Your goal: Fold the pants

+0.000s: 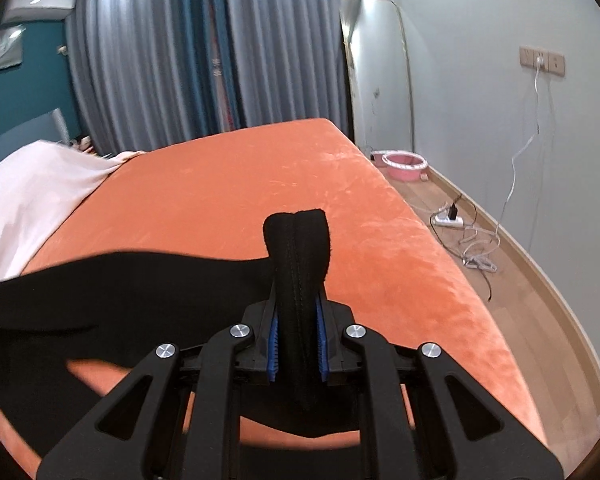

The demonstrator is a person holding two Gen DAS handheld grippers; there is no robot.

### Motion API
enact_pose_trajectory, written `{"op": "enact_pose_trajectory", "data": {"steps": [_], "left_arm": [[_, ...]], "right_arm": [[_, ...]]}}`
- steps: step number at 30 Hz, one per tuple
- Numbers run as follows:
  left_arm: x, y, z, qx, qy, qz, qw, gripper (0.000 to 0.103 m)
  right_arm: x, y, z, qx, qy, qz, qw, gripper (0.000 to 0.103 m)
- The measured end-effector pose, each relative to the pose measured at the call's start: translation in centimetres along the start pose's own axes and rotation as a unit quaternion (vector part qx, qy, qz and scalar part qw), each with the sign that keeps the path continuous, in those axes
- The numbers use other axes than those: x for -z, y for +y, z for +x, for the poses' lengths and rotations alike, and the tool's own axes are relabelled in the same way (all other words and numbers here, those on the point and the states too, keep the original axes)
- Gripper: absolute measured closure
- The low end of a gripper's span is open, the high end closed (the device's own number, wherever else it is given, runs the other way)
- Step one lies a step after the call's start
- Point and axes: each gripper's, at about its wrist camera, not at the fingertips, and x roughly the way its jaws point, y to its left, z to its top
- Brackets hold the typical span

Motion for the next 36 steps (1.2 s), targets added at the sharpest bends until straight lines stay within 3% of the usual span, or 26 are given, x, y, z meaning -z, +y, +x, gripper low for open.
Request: {"op": "enact_pose_trajectory", "data": {"steps": [5,8,11,13,14,16,19,20,22,25,26,27,28,29,30,32,33,35,36], "left_arm": [[6.1,1.0,-1.2,-0.033,0.043,0.035,0.9979,0.093],[10.5,1.6,0.8,-0.055,0.100,0.043,0.9925,0.090],[13.5,1.1,3.0,-0.088,0.142,0.063,0.9840,0.086],[13.7,0.7,1.8,-0.099,0.129,0.069,0.9843,0.077],[13.5,0.6,0.4,-0.096,0.115,0.068,0.9863,0.076],[12.5,0.1,-2.1,-0.099,0.094,0.070,0.9882,0.072],[10.7,-1.4,-6.2,-0.114,0.047,0.080,0.9891,0.054],[10.4,-2.3,-7.2,-0.112,0.034,0.083,0.9897,0.052],[9.9,-5.0,-8.5,-0.101,0.016,0.091,0.9905,0.046],[10.6,-9.5,-8.8,-0.064,0.022,0.102,0.9924,0.044],[10.8,-10.8,-8.8,-0.054,0.025,0.111,0.9921,0.044],[11.1,-11.9,-8.8,-0.049,0.025,0.120,0.9913,0.044],[11.8,-13.7,-8.4,-0.046,0.026,0.133,0.9897,0.044],[12.4,-15.2,-8.2,-0.045,0.030,0.147,0.9876,0.044],[12.8,-15.9,-7.9,-0.044,0.034,0.158,0.9859,0.044],[14.2,-18.3,-7.8,-0.039,0.037,0.175,0.9831,0.044],[14.7,-19.3,-7.9,-0.036,0.038,0.183,0.9818,0.044],[15.9,-20.4,-7.7,-0.030,0.039,0.192,0.9801,0.041],[16.4,-21.0,-7.5,-0.026,0.042,0.193,0.9799,0.039]], "right_arm": [[5.5,-1.9,-3.8,-0.004,0.021,-0.020,1.000,0.089],[9.9,-3.0,-2.7,0.004,0.091,-0.035,0.995,0.087],[13.3,-3.8,-1.9,0.031,0.142,-0.048,0.988,0.076],[13.5,-4.8,-4.0,0.033,0.124,-0.026,0.991,0.057],[13.1,-5.4,-5.7,0.030,0.105,-0.011,0.994,0.052],[12.4,-5.8,-8.4,0.031,0.072,0.004,0.997,0.032],[10.6,-6.0,-11.3,-0.001,0.037,0.032,0.999,0.026],[9.7,-5.8,-11.2,-0.016,0.037,0.045,0.998,0.023],[8.8,-5.7,-9.6,-0.029,0.054,0.059,0.996,0.014],[8.4,-5.0,-3.9,-0.014,0.120,0.054,0.991,0.014],[8.8,-4.7,-2.1,-0.003,0.142,0.047,0.989,0.014],[9.5,-4.1,0.0,0.007,0.172,0.035,0.984,0.029],[10.0,-3.8,1.5,0.008,0.199,0.024,0.980,0.064],[10.4,-3.5,2.1,0.013,0.210,0.017,0.978,0.082],[9.7,-3.1,1.7,0.021,0.193,-0.002,0.981,0.099],[7.3,-2.1,-2.2,0.019,0.106,-0.034,0.994,0.099],[5.9,-1.3,-6.0,0.008,0.037,-0.060,0.997,0.099],[5.4,0.5,-11.9,0.016,-0.074,-0.154,0.985,0.099],[7.3,1.7,-14.2,0.054,-0.125,-0.248,0.959,0.098]]}}
